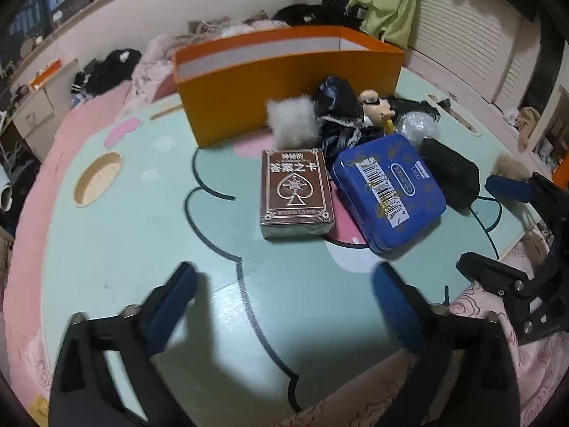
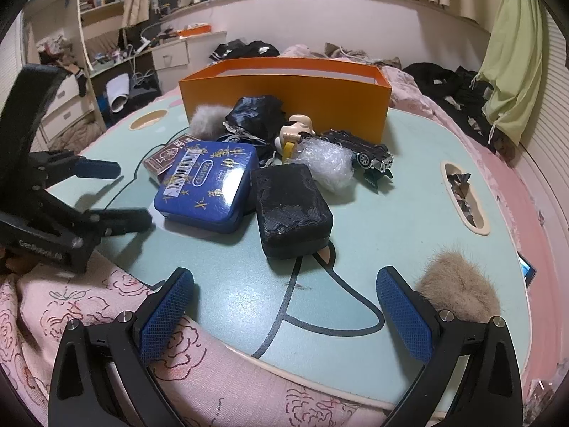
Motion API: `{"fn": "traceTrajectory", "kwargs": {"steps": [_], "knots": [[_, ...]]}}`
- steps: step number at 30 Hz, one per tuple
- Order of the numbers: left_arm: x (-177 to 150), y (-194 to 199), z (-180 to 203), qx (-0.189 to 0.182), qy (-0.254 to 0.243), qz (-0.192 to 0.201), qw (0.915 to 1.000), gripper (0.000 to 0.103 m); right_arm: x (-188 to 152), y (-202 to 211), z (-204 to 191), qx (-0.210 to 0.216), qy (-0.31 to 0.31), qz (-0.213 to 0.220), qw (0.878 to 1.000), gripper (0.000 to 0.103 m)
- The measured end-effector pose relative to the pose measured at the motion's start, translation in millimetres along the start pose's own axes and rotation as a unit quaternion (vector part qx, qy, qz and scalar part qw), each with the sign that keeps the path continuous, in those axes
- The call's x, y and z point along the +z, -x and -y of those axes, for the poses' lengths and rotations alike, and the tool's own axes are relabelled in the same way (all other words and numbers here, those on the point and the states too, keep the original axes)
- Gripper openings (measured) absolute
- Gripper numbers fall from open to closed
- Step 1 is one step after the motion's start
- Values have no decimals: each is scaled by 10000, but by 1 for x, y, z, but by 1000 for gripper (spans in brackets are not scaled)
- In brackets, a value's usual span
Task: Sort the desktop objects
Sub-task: 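Carry the plastic bag out and drop it on the table with the left gripper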
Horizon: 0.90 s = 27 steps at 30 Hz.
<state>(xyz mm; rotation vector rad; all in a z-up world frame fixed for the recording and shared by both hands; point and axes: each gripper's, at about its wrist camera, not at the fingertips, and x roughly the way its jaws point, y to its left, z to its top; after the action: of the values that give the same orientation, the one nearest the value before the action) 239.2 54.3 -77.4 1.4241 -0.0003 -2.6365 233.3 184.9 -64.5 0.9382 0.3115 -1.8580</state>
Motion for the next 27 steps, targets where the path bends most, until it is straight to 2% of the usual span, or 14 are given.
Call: {"fn": "traceTrajectory", "kwargs": {"steps": [20, 24, 27], "knots": [[3, -2, 0, -56, -39, 80, 9999, 103, 3, 1, 4, 0, -58, -18, 10000, 102], [2, 0, 0, -58, -40, 94, 9999, 103, 29, 26, 10, 177, -61, 413, 9990, 102], [2, 0, 0, -57, -40, 94, 9999, 103, 69, 35, 17, 161, -100, 666, 9976, 102]]}}
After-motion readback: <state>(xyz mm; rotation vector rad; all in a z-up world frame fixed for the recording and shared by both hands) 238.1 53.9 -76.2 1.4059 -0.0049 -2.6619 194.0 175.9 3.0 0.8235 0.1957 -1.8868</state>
